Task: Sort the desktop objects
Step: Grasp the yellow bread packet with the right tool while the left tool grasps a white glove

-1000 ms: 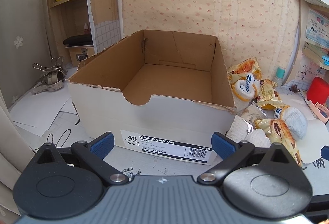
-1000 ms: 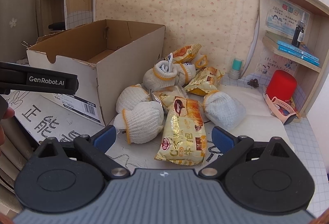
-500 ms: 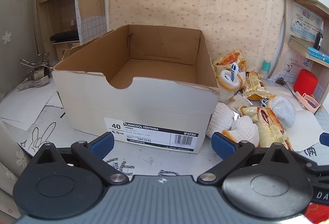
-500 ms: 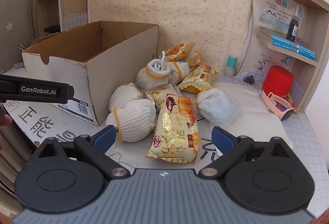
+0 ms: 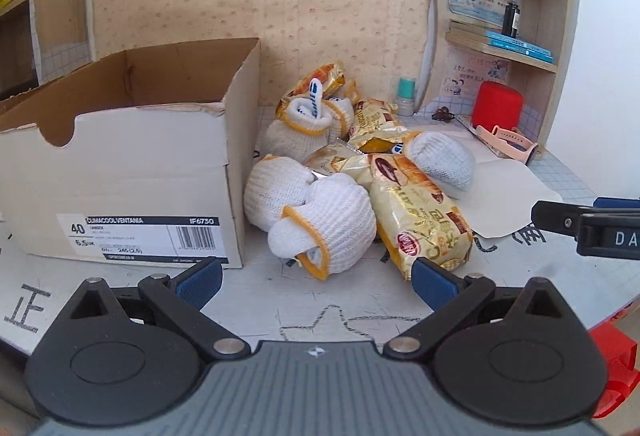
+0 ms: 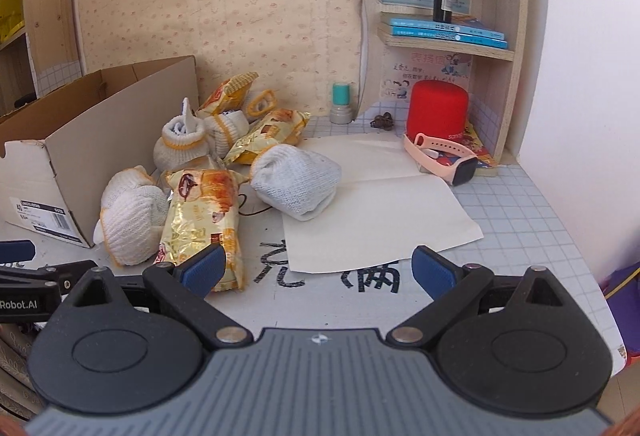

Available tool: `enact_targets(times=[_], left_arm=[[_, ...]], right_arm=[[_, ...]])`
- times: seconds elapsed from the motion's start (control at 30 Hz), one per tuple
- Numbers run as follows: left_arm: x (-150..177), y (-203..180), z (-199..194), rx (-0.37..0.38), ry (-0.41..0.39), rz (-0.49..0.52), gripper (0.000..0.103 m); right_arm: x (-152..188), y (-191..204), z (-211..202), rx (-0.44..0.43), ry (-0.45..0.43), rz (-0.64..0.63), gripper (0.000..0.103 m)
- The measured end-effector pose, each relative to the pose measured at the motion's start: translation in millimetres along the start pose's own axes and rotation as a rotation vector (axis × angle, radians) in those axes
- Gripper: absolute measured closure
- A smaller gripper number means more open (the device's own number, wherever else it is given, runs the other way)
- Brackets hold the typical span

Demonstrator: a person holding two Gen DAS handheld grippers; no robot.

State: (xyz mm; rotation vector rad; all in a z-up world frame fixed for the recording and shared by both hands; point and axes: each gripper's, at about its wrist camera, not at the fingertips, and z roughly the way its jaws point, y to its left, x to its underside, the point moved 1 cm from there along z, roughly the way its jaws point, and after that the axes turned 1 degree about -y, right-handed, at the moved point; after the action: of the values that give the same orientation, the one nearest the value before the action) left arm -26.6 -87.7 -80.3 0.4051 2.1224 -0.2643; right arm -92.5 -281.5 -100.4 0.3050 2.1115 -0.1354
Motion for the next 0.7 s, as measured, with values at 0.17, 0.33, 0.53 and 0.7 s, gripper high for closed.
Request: enact_targets(times=[0.17, 0.33, 0.53, 0.7], left_arm=[[-5.1, -4.7, 15.3, 0.038, -0.039, 0.035, 0.0], [-5.4, -2.7, 28.4, 0.039, -0.056, 0.04, 0.0], [-4.3, -1.5, 37.0, 0.07, -0.052, 0.028, 0.0], [-2.9, 2.1, 38.9, 0.096, -0.076, 0.007, 0.008]], right_arm=[[1.4, -16.2, 0.2, 0.013, -0.007, 0.047, 0.006], [3.1, -23.7, 3.5, 0.021, -0.002, 0.064, 0.006], [3.8, -29.9, 9.1, 0.03, 0.003, 0.086, 0.006], [4.0, -30.0, 14.2, 0.023, 0.012, 0.09, 0.006]])
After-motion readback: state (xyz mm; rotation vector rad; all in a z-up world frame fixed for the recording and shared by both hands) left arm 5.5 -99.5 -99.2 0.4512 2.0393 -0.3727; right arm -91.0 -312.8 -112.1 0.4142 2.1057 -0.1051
